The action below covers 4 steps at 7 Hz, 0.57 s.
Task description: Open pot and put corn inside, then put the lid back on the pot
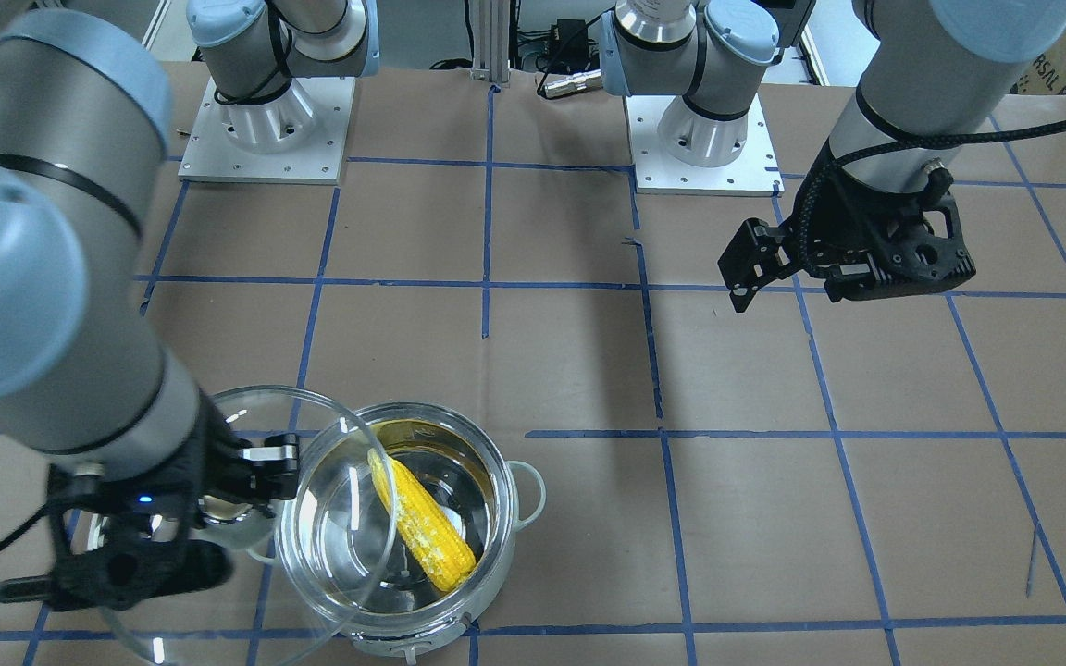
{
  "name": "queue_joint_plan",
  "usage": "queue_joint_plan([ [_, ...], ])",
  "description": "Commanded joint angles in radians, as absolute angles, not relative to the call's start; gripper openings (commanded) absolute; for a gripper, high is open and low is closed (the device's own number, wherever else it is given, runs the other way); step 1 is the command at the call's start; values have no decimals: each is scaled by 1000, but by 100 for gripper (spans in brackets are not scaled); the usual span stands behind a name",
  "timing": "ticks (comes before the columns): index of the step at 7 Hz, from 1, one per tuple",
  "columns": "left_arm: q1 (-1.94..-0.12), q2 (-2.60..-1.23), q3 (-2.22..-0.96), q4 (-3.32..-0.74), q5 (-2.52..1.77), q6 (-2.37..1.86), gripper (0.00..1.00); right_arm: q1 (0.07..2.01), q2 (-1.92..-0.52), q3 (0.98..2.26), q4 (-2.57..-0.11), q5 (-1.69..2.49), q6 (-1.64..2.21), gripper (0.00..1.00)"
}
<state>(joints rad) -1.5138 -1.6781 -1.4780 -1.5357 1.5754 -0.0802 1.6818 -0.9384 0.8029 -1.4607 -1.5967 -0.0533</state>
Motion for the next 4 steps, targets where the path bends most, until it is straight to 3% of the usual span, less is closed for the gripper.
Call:
queue_joint_plan([
  [1, -1513, -1678, -1477, -1536, 1575, -78, 100, 1784, -878, 805, -1482, -1602, 40, 8],
  [4, -1503, -1678, -1482, -1536, 1575, -60, 100, 1793, -879, 856, -1471, -1594, 26, 7],
])
